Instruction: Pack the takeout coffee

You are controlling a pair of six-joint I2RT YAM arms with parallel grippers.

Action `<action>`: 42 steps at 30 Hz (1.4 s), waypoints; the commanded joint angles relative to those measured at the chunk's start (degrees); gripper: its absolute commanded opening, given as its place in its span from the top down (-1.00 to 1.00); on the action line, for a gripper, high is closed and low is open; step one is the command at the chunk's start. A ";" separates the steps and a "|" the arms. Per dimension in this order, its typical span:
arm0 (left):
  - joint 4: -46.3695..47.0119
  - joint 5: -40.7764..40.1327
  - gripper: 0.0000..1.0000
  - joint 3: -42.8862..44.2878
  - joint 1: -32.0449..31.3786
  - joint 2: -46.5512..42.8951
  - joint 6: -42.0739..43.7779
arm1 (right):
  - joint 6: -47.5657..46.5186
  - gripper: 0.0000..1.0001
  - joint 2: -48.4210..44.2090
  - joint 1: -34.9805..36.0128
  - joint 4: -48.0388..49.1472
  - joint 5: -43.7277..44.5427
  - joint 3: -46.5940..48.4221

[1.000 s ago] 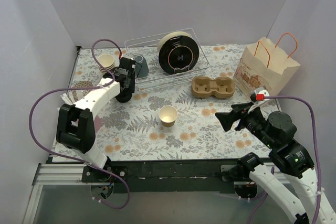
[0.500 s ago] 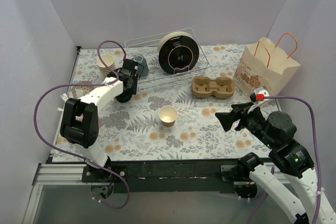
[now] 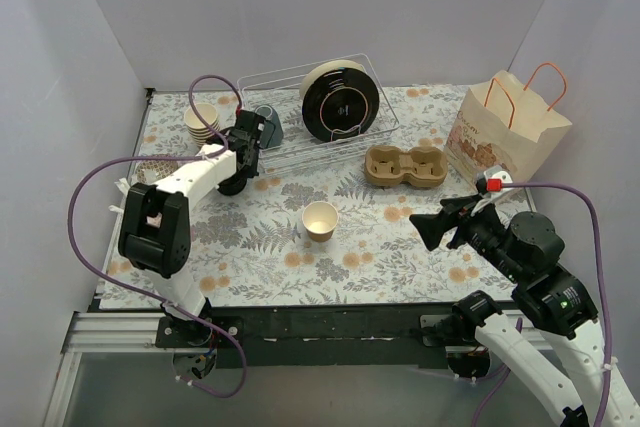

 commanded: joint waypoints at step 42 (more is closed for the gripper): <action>71.39 95.81 1.00 -21.40 -4.48 -42.23 -63.86 | 1.88 -0.71 30.94 4.04 92.29 -42.89 -13.67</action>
